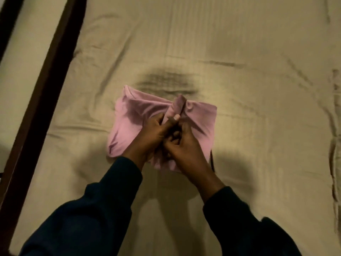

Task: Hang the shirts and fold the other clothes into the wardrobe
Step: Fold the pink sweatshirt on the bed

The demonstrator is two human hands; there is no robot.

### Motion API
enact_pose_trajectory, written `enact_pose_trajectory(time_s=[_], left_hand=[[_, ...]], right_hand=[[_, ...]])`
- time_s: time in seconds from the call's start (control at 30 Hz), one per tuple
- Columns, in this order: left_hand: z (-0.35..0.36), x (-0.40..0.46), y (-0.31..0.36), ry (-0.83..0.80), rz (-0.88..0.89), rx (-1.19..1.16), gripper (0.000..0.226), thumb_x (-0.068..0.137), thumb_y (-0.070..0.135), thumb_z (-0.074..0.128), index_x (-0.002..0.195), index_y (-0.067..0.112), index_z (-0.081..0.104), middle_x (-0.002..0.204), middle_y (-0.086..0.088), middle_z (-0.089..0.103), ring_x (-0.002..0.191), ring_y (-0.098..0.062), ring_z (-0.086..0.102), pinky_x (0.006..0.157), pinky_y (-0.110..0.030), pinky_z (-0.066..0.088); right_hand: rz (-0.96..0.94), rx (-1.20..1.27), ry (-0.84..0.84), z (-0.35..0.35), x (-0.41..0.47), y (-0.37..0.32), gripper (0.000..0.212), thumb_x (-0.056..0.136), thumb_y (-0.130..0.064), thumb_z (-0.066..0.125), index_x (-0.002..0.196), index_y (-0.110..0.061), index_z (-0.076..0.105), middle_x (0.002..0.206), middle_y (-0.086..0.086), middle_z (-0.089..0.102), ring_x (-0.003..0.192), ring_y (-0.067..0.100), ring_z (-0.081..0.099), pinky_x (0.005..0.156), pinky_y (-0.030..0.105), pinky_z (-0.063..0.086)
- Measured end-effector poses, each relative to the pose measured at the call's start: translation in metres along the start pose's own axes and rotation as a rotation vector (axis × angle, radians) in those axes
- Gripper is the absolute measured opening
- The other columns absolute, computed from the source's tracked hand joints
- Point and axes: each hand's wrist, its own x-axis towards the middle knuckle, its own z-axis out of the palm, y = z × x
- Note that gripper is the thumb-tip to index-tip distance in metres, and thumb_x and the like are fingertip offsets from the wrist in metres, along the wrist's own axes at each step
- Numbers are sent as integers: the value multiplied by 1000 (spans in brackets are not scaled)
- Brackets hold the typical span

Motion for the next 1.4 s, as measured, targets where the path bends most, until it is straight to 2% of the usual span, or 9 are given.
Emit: enact_pose_trajectory(time_s=[0.1,0.17,0.23,0.4,0.67,0.8,0.9,1.0,1.4], left_hand=[[-35,-3,5,26,-2,-116,26,102,34,54,110,11,64,95,-8,72,83,-23,71,71,-36,58],[-65,-2,13,56,2,-152,35,103,35,52,125,10,62,114,-12,72,103,-30,71,85,-42,59],[-98,5,16,114,29,-60,40,102,40,54,130,12,61,122,-12,70,113,-30,68,93,-45,56],[-141,23,-9,404,-8,304,36,101,45,53,89,14,66,86,-4,70,79,-20,67,72,-38,54],[-120,28,-15,574,195,430,29,97,47,58,102,18,61,88,11,63,75,4,57,59,-7,41],[-112,26,-27,832,295,817,34,103,35,51,128,12,58,123,-3,64,112,-22,59,88,-24,43],[-100,26,-47,544,492,1195,54,107,36,33,156,16,30,164,-5,25,151,-24,23,122,-40,20],[-112,36,-67,306,462,1311,61,106,47,17,160,21,10,168,0,5,155,-15,0,125,-45,9],[-120,47,-79,323,510,1290,68,104,45,29,159,9,15,168,-7,9,155,-18,4,125,-48,11]], right_hand=[[-104,-52,63,12,2,-2,23,98,-12,58,118,-22,64,99,-6,71,89,9,69,81,26,57],[-286,-289,236,20,7,-6,25,97,-15,58,119,-19,68,112,-8,69,101,2,62,89,19,49],[-458,-595,323,27,17,-2,33,91,-21,58,123,-20,67,125,-4,65,114,9,55,94,25,41],[-402,-1053,217,51,58,39,56,96,-44,43,148,-26,45,162,5,30,150,27,23,112,42,23],[-307,-1087,447,42,66,53,53,104,-44,29,155,-29,32,166,1,18,154,21,11,119,47,15],[-270,-1065,409,44,72,61,55,104,-45,19,157,-31,25,167,-3,13,154,16,5,121,46,10],[-258,-1009,444,35,85,61,54,104,-42,18,157,-32,25,166,-5,14,154,13,4,122,43,6],[-253,-924,413,21,97,65,52,105,-38,20,156,-33,26,166,-8,15,154,11,3,123,43,2],[-374,-776,398,9,118,92,50,106,-25,27,155,-25,31,164,-5,23,153,10,11,125,44,7]])
